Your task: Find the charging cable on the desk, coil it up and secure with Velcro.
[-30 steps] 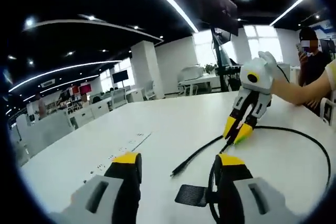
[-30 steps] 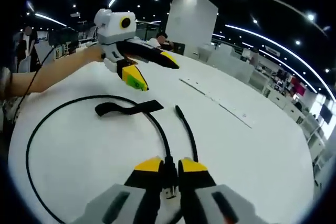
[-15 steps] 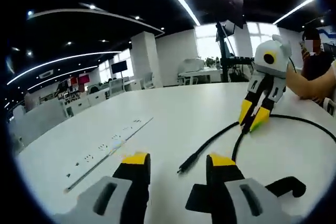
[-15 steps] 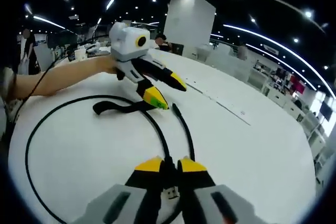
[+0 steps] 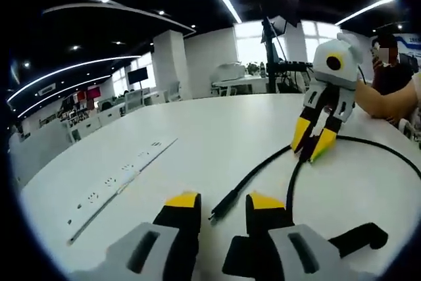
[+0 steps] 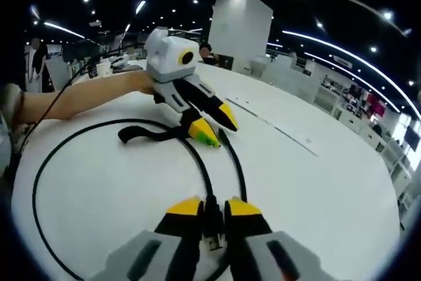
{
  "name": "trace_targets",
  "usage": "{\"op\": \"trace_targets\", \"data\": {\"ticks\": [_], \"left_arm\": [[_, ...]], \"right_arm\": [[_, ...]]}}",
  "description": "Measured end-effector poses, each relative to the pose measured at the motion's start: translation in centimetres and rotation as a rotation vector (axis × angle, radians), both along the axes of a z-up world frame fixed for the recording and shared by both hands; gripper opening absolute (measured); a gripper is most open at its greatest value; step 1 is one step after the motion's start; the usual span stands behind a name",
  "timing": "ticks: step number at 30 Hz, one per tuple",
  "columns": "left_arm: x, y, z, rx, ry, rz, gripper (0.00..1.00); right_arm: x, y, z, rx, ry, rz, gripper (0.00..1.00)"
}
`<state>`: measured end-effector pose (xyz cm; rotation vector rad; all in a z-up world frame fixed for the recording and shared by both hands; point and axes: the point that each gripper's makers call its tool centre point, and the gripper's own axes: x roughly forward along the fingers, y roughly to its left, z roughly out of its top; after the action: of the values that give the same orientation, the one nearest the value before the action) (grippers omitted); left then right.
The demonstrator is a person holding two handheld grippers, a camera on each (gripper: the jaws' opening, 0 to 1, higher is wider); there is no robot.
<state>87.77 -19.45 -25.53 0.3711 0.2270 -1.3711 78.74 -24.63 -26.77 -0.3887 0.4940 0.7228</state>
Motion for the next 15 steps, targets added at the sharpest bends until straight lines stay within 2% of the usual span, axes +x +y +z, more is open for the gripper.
{"op": "trace_targets", "data": {"ticks": [5,9,10,15], "left_arm": [[-0.47,-0.25,-0.13,-0.017,0.025,-0.012,0.18],[-0.46,-0.28,-0.20,-0.037,0.056,0.000,0.17],[-0.55,-0.26,-0.28,-0.044,0.080,0.007,0.16],[-0.47,-0.27,-0.31,-0.050,0.083,0.013,0.16]], "right_arm": [[0.27,0.02,-0.13,0.060,0.028,-0.011,0.15],[0.34,0.11,-0.26,0.099,0.045,-0.019,0.15],[0.39,0.04,-0.26,0.113,0.053,-0.021,0.15],[0.32,0.06,-0.25,0.133,0.063,-0.024,0.14]]}}
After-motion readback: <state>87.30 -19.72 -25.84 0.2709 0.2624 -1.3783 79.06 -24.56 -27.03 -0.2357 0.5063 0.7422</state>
